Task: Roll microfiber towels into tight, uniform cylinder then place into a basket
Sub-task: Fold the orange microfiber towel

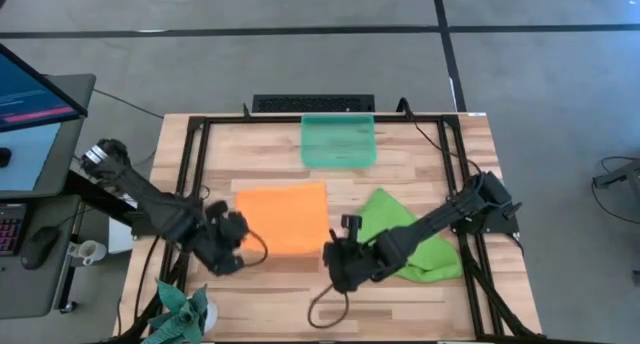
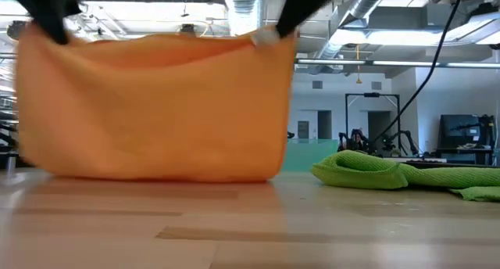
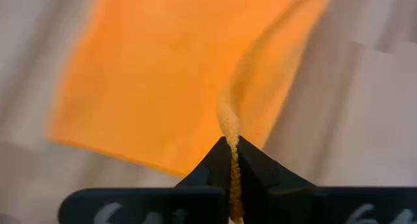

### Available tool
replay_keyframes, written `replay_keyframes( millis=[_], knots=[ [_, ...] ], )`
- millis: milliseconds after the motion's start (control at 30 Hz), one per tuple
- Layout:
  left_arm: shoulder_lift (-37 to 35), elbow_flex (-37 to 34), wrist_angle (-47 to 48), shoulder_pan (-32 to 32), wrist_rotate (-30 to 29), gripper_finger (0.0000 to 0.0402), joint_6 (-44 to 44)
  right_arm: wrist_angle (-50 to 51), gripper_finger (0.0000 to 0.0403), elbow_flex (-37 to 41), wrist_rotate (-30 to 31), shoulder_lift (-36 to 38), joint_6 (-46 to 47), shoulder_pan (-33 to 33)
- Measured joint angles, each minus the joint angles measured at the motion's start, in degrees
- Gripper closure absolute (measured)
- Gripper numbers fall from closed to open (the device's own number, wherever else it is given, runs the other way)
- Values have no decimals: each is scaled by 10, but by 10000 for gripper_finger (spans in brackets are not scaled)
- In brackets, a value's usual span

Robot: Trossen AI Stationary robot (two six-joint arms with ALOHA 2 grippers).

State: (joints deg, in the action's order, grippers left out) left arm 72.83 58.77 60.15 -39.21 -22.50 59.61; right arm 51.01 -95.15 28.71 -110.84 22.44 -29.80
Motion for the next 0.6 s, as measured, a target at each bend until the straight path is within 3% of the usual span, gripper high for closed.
replay_keyframes(
  millis=[167,267,600],
  knots=[
    [44,-37,-109,-78,31,401,69,-27,399,-2,-59,-39,41,-36],
    [95,-35,-110,-110,39,401,104,-28,398,0,-63,-60,46,-49],
    [212,-33,-118,-117,74,401,170,-73,398,0,-66,-93,45,-26]
  ],
)
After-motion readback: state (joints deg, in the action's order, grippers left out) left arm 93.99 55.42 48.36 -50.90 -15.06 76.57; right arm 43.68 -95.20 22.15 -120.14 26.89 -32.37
